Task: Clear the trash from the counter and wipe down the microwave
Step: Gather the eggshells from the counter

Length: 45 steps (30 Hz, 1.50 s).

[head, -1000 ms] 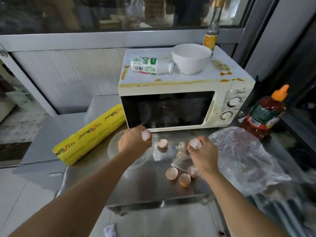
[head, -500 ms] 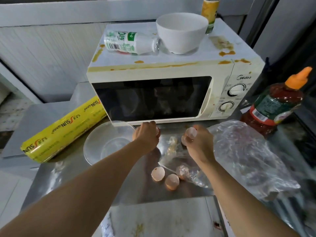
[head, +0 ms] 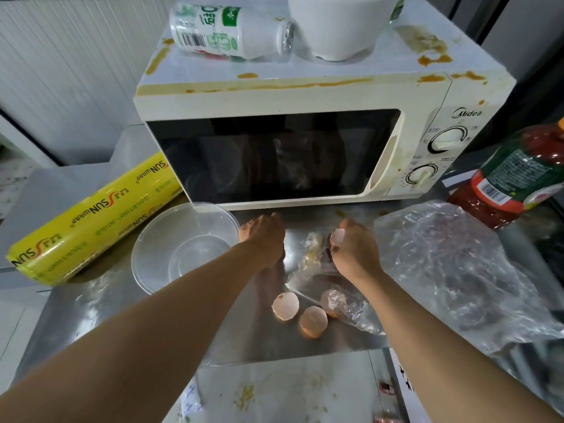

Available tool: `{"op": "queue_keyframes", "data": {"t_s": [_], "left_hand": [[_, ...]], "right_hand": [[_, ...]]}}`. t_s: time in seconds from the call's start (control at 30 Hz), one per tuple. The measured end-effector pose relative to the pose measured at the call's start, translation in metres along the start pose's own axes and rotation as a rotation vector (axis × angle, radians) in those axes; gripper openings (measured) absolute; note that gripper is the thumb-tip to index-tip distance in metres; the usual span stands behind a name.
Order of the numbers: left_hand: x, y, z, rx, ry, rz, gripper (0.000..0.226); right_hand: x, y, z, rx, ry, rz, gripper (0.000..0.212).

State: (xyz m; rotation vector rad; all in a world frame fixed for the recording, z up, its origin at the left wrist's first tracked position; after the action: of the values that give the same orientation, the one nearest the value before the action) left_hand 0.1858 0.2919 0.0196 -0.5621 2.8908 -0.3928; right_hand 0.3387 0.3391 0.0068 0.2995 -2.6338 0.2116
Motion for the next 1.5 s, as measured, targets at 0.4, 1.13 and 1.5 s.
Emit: {"op": "queue_keyframes", "data": {"t_s": [0.4, 1.13, 1.5], "left_hand": [[-0.005, -0.005, 0.003, -0.048, -0.05, 0.072, 0.033], [0.021, -0.107, 0.016, 0.077, -0.329, 0.277, 0.033], [0.021, -0.098, 0.049, 0.012, -0.285, 0.208, 0.029]], "right_hand": [[0.009, 0.001, 0.0, 0.023, -0.03, 0.049, 0.025], [0.043, -0.152, -0.031, 0.051, 0.18, 0.084, 0.04], [0.04, -0.159, 0.012, -0.027, -0.085, 0.067, 0.04]]}}
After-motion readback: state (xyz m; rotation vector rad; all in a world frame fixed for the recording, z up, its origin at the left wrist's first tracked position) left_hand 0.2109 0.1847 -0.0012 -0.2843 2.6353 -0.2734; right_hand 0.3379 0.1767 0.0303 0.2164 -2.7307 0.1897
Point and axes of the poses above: each hand's wrist, its own y-axis towards the middle knuckle, its own z-axis out of the palm, x = y × z, the point moved 1 cm from there along y, towards the middle knuckle
